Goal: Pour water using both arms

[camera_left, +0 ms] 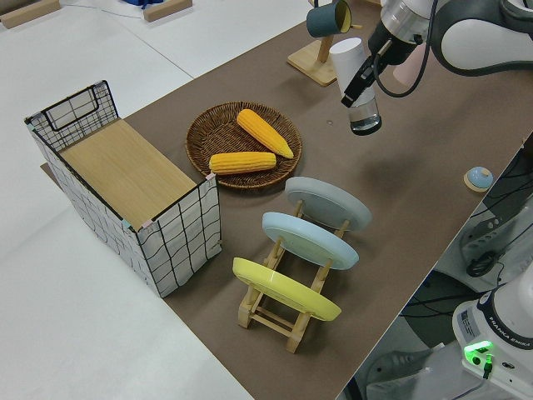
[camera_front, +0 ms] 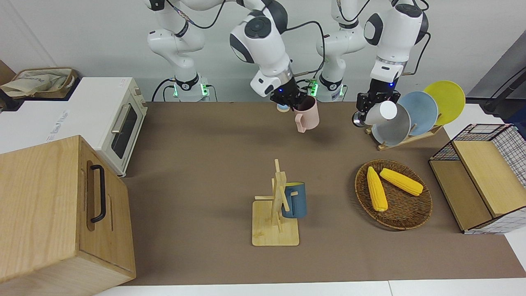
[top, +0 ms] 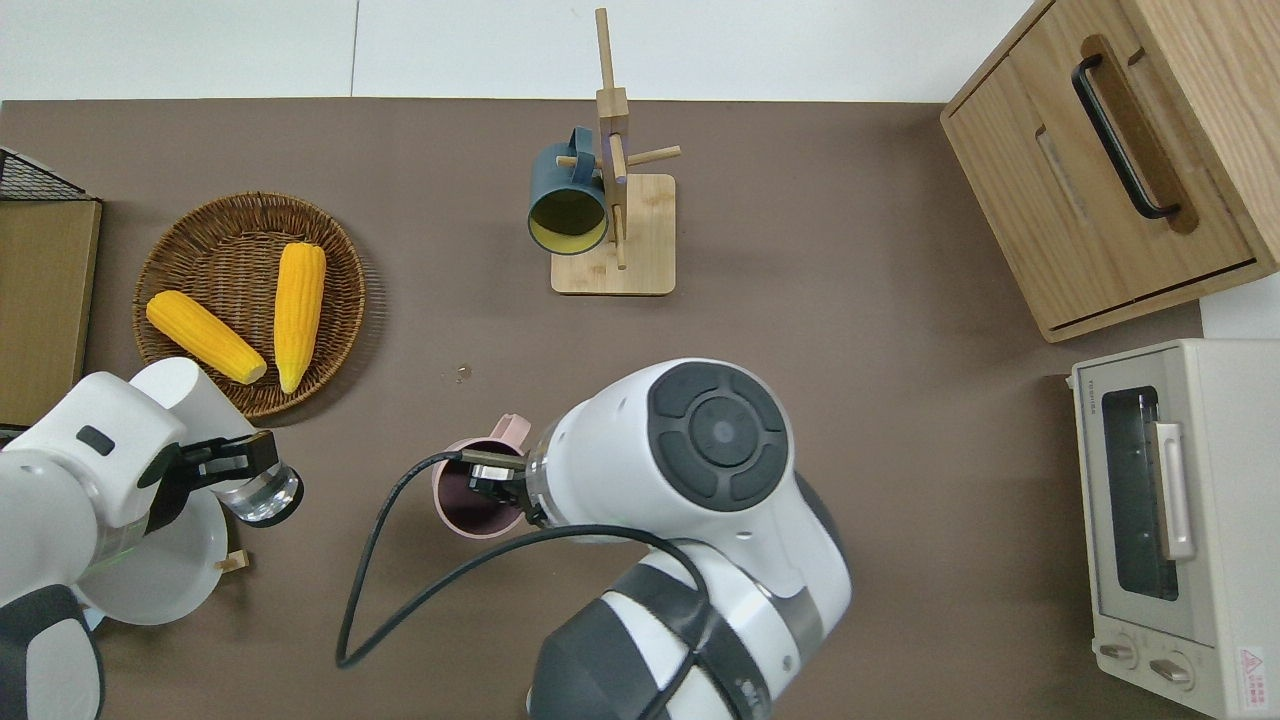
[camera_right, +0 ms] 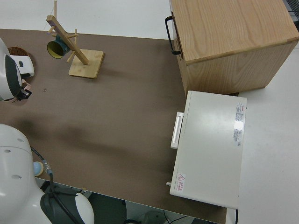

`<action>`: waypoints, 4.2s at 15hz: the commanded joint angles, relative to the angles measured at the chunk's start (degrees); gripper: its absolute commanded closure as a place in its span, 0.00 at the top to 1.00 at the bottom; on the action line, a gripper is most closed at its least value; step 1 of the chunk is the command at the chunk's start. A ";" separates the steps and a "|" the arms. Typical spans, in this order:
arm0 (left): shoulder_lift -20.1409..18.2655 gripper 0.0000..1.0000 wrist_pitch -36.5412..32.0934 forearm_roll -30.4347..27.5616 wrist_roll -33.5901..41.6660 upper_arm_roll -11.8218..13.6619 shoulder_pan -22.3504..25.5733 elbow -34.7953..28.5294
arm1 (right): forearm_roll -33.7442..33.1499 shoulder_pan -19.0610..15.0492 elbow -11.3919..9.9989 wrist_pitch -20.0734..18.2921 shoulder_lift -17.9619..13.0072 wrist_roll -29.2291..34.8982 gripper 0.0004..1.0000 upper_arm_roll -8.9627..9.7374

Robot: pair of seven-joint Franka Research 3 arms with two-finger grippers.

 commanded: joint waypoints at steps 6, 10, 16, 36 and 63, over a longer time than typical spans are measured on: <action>-1.78 0.00 -0.15 -0.77 -0.57 0.55 -1.62 -0.97 | -7.77 6.62 0.70 11.40 10.97 8.83 0.00 -0.03; -1.60 0.00 -0.15 -0.77 -0.57 0.55 -1.62 -0.97 | -10.67 8.82 1.49 16.33 15.36 12.25 0.03 -0.55; -1.16 0.00 -0.15 -0.77 -0.57 0.55 -1.62 -0.97 | -18.49 11.72 5.97 16.60 21.08 18.15 0.03 -1.78; -0.46 0.00 -0.06 -0.77 -0.40 0.55 -1.53 -1.06 | -18.50 11.99 6.24 16.69 22.49 18.32 0.64 -2.93; -5.29 0.00 -4.54 -1.20 -1.89 0.64 -7.68 -5.62 | -17.62 0.47 12.04 -25.67 1.32 -44.75 0.99 -21.98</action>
